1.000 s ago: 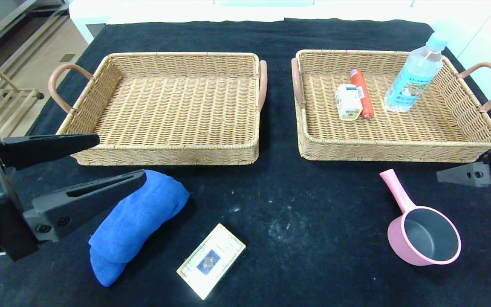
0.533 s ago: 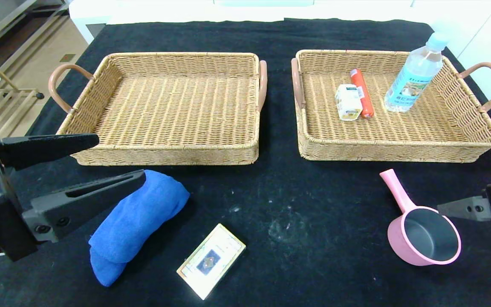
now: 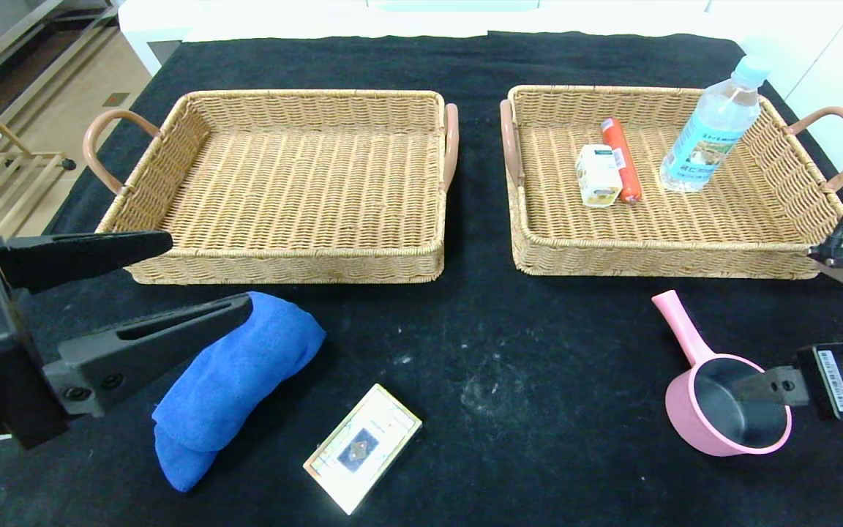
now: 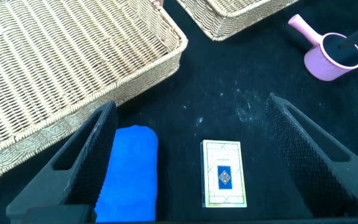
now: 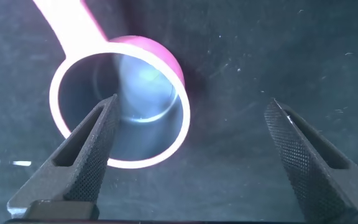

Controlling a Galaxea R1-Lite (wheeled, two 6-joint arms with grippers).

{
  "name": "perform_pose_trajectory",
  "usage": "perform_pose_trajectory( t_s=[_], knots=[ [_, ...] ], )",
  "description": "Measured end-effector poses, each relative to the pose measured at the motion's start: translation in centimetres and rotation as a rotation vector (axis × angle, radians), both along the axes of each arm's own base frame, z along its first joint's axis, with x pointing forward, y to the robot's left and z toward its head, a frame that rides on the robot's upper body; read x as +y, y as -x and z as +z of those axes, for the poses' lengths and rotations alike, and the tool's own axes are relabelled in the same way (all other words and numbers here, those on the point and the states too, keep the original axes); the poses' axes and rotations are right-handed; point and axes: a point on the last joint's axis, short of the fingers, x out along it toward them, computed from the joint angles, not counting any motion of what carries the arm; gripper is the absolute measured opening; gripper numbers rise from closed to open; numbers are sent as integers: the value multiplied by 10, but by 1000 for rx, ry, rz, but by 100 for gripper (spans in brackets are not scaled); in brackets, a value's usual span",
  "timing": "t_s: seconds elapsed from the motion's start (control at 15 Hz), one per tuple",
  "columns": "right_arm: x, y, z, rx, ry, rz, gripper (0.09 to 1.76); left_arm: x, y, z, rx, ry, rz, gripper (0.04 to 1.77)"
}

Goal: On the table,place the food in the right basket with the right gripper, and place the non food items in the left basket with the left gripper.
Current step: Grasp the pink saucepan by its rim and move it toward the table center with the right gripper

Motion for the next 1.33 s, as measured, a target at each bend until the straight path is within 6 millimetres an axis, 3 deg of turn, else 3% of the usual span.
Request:
perform_pose_trajectory(
  t_s=[0.6,0.87,1.07,1.2,1.33],
  knots=[
    [3,-22,-24,75,-28,4,171,-1,-1,-2,6,-4,-1,172],
    [3,-22,-28,91,-30,-10,111,-1,-1,-2,7,-4,-1,172],
    [3,-22,-29,92,-31,-13,79,-1,-1,-2,7,-3,-2,172],
    [3,-22,-29,92,-32,-13,17,0,-1,-1,6,-3,-1,172],
    [3,-22,-29,92,-32,-13,17,0,-1,-1,6,-3,-1,172]
  ],
)
